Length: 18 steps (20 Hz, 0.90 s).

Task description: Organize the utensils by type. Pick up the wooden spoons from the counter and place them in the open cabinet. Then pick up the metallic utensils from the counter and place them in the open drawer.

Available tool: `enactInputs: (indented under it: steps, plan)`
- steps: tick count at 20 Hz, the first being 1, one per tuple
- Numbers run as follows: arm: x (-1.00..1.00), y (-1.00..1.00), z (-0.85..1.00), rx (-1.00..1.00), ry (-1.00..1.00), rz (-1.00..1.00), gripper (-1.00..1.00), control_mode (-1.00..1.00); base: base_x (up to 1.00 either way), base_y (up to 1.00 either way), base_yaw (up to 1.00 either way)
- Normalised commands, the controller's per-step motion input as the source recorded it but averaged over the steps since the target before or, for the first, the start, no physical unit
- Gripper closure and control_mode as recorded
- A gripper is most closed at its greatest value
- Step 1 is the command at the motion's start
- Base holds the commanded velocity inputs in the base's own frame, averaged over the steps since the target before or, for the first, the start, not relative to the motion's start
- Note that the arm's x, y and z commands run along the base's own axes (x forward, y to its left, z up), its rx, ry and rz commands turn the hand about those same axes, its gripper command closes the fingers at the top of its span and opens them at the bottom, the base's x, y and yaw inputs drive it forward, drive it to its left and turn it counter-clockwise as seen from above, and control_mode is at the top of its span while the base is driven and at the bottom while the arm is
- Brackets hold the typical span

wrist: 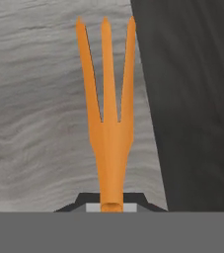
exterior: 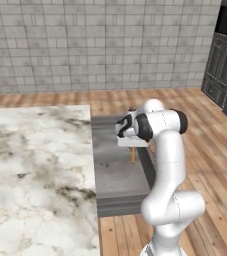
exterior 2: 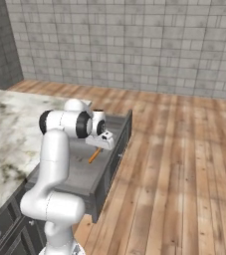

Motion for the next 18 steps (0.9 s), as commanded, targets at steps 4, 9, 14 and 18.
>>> enactInputs:
  steps: [4, 9, 14, 18]
  plan:
    - [-0.13, -0.63, -0.55, 0.00, 0.00, -0.03, 1.00, -1.00, 0.00, 0.00, 0.00]
    - [-0.09, -0.62, -0.55, 0.00, 0.02, -0.03, 1.00, -1.00, 0.00, 0.00, 0.00]
    - [-0.04, -0.31, -0.29, 0.01, 0.00, -0.02, 1.00, -1.00, 0.00, 0.00, 0.00]
    - [-0.13, 0.40, 0.02, 0.02, -0.07, -0.03, 1.00, -1.00, 0.00, 0.00, 0.00]
